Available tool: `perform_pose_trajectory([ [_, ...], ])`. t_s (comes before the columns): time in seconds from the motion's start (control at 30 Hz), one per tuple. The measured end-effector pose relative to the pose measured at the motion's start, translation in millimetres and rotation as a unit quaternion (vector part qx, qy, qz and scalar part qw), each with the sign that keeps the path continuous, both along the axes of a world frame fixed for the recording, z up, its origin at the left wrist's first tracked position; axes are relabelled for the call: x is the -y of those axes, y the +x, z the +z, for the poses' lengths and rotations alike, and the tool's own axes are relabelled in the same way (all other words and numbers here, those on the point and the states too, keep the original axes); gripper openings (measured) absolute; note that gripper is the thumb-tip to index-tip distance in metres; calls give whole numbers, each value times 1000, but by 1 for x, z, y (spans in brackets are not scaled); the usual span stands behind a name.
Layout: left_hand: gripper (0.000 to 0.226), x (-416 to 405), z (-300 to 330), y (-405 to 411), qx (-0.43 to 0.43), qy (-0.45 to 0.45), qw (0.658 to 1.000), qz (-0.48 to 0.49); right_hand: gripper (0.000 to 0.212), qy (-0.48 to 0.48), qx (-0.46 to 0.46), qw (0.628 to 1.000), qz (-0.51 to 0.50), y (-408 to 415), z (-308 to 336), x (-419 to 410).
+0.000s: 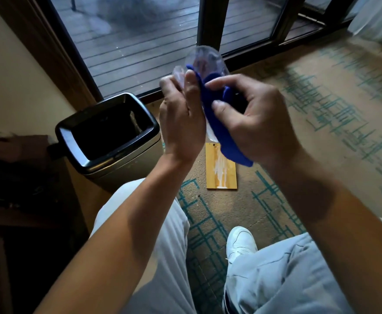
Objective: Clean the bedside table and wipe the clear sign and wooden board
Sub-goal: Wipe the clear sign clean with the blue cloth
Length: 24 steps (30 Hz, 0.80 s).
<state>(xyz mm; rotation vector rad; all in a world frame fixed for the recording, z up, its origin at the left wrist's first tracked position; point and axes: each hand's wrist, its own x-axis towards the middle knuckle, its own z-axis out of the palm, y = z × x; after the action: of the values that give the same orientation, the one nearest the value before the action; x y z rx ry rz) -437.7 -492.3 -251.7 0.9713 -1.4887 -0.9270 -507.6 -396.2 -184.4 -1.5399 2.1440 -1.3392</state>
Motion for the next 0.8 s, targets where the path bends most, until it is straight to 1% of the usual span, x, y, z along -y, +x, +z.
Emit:
perform_pose_trajectory([
  [0.03,28,1,-1,1,1,-5,1000,5,24,7,-28,1000,-1,4,-3,0],
  [0.1,24,3,0,3,2,-5,1000,23,22,9,-50,999,1,8,-6,-1],
  [0.17,22,6,1,4,-8,7,999,39,20,30,-51,998,1,9,-9,-4],
  [0.3,23,13,1,7,-37,47,998,34,19,80,-52,995,8,8,-13,-10],
  [0.47,25,18,-1,9,-69,98,991,53,15,127,-63,990,27,4,-14,-12],
  [0.57,26,20,0,12,-67,118,990,44,16,147,-32,988,31,-4,-12,-14],
  [0.63,27,20,-2,16,-31,104,994,23,16,115,11,993,15,-14,-4,-16],
  [0.73,34,14,-6,18,56,66,996,-33,14,2,104,994,-38,-27,8,-15],
  [0.8,40,5,-5,13,94,57,993,-51,17,-48,97,992,-65,-23,6,-9],
])
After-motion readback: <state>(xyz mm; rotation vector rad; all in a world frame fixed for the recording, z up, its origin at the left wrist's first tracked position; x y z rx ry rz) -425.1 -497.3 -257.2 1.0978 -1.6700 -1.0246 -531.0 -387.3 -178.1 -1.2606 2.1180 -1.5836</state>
